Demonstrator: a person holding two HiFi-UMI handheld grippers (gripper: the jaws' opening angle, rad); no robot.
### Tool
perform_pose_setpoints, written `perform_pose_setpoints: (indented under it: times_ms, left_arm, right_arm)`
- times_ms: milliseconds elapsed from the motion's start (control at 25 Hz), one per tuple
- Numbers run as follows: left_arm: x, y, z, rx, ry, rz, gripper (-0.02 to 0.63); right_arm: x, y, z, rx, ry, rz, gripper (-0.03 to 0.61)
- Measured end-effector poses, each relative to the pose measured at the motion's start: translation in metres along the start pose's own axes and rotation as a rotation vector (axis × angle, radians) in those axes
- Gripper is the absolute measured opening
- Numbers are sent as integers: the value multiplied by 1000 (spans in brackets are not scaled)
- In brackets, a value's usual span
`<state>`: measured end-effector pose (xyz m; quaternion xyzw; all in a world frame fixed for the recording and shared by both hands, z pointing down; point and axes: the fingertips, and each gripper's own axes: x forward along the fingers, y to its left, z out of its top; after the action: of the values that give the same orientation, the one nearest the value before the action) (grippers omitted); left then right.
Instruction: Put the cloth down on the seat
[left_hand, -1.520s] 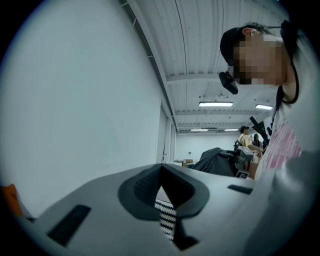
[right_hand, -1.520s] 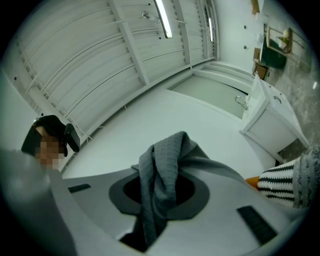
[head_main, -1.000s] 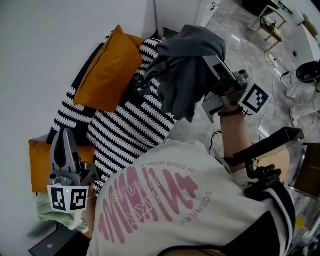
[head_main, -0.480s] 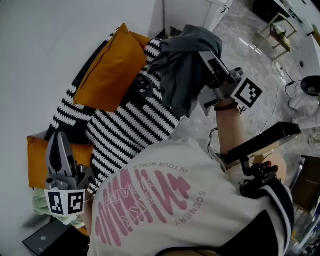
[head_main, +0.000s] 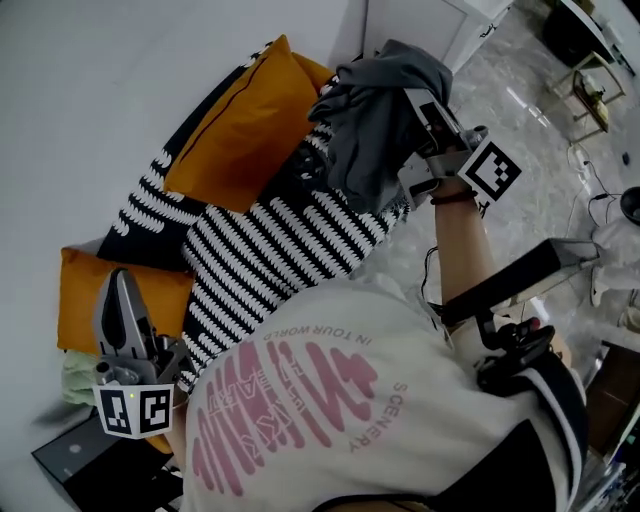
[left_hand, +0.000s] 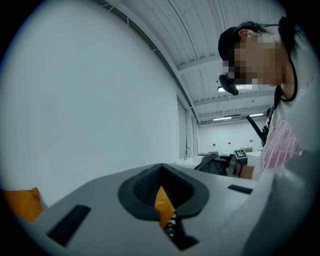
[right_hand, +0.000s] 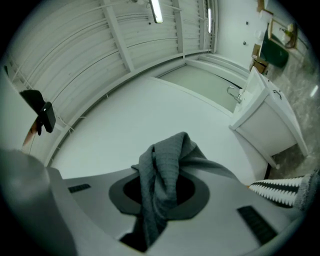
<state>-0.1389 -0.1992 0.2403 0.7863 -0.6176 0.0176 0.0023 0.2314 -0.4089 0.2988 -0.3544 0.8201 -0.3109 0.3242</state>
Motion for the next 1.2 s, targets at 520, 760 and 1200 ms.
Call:
perform_pose_setpoints:
  times_ms: [520, 760, 1200]
  left_arm:
    - [-20, 24, -7, 19, 49, 100, 2]
    - [-34, 38, -7, 0, 64, 167, 2]
    - [-59, 57, -17, -1, 110, 263, 2]
  right_arm:
    - [10, -140, -104, -280, 308, -378, 64]
    - [-8, -189, -160, -319, 491, -513, 63]
    - [-58, -256, -241, -398, 784, -772, 64]
